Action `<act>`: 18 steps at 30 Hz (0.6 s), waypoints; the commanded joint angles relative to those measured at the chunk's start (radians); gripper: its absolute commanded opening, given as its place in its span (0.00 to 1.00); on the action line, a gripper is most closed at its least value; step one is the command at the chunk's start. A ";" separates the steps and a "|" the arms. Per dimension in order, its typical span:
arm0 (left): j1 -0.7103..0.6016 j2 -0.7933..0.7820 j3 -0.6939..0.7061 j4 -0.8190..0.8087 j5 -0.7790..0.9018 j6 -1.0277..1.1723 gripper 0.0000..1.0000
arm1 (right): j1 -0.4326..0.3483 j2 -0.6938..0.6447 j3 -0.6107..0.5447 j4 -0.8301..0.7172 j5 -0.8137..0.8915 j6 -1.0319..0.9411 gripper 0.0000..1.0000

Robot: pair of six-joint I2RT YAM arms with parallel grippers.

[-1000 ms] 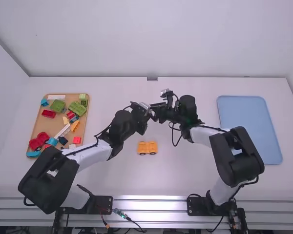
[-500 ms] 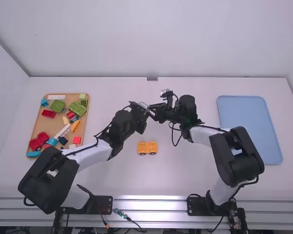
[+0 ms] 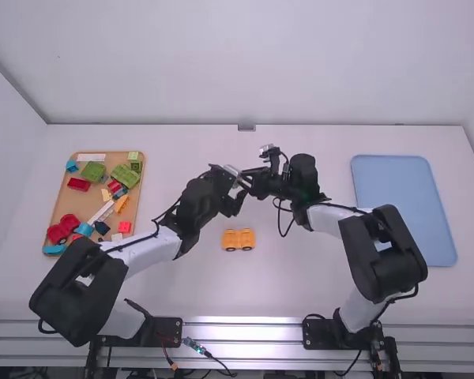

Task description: Assemble lego blocks to make yellow taxi

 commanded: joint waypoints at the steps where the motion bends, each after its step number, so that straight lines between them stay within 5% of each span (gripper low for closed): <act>1: 0.001 0.001 0.016 0.011 -0.003 -0.003 0.86 | 0.011 0.012 0.014 -0.005 -0.023 -0.023 0.22; 4: 0.003 0.000 0.016 -0.004 -0.003 -0.003 0.99 | 0.009 0.011 0.014 -0.005 -0.024 -0.058 0.22; 11: 0.024 -0.080 0.019 -0.194 0.113 0.003 0.99 | -0.057 0.007 0.040 -0.097 -0.049 -0.190 0.15; 18: 0.154 -0.279 0.077 -0.547 0.228 0.061 0.99 | -0.077 -0.013 0.267 -0.753 0.114 -0.584 0.05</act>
